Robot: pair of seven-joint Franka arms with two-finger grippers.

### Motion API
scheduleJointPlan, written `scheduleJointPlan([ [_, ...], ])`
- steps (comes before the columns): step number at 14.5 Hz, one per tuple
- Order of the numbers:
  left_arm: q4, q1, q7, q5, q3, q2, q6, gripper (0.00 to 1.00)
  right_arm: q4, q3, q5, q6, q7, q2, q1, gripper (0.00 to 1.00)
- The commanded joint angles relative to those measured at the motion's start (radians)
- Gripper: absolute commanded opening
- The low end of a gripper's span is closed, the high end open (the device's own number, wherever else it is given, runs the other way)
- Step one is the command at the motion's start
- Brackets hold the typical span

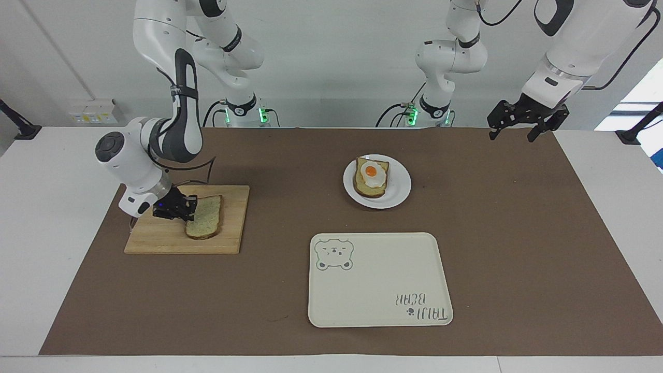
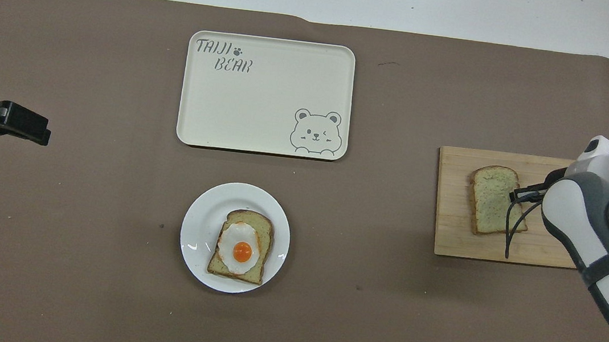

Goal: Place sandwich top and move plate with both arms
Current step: 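Reach the right gripper to the bread slice on the cutting board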

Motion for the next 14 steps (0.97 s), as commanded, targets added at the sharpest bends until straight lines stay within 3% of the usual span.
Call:
scheduleJointPlan([
  [1, -0.009, 0.017, 0.010, 0.015, -0.011, -0.015, -0.012, 1.00, -0.017, 0.008, 0.019, 0.022, 0.014, 0.006, -0.006, 0.00],
  [14, -0.006, 0.015, 0.010, 0.015, -0.011, -0.015, -0.011, 1.00, 0.050, 0.007, 0.019, -0.068, 0.044, -0.008, -0.006, 0.00],
])
